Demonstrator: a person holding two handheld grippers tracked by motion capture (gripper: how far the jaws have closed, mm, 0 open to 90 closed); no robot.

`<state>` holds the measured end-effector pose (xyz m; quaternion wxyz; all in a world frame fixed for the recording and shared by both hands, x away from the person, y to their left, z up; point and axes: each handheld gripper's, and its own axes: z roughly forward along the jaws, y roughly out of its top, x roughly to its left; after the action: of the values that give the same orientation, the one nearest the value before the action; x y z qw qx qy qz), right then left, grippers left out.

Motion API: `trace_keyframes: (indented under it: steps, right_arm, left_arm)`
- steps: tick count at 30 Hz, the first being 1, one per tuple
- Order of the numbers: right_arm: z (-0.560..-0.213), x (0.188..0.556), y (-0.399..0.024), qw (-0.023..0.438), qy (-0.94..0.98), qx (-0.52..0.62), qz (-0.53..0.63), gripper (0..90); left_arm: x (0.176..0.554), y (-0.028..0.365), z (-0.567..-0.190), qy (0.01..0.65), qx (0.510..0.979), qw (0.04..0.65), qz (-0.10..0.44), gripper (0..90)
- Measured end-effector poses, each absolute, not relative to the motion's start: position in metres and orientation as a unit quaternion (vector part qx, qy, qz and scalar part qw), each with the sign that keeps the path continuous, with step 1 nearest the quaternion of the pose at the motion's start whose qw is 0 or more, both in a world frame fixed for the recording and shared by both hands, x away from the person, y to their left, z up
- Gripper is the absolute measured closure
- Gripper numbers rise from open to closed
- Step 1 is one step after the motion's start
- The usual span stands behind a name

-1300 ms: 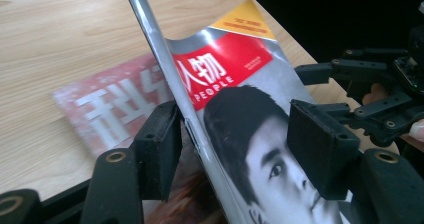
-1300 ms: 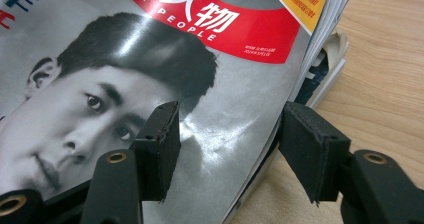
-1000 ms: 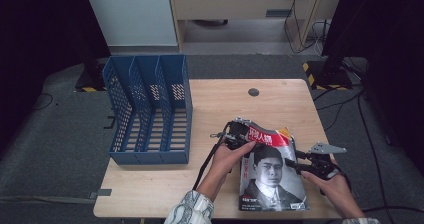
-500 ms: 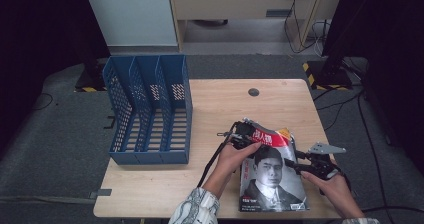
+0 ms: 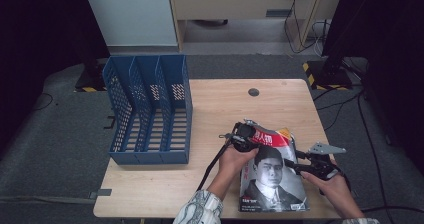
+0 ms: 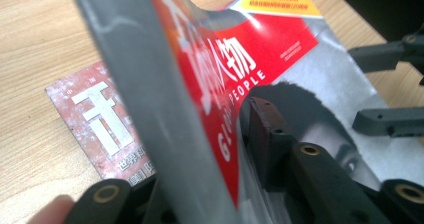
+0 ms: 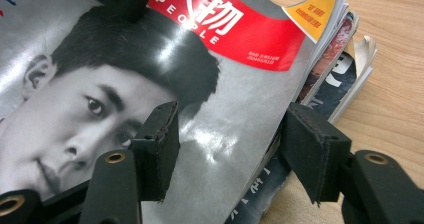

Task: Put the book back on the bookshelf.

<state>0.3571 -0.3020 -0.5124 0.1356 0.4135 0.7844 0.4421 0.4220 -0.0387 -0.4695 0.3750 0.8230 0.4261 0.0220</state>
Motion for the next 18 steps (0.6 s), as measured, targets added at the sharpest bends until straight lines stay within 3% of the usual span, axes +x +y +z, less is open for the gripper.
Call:
trace_keyframes:
  steps: [12,18]
  right_arm:
    - [-0.5111,0.3566,-0.3015,0.136,0.784,0.412,0.444,40.5]
    - [-0.512,0.3569,-0.3006,0.135,0.787,0.411,0.44,37.7]
  left_arm:
    - [0.4232,-0.0347,-0.4712,0.436,0.809,0.395,-0.002,74.9]
    - [0.4216,-0.034,-0.4714,0.425,0.813,0.397,0.014,79.9]
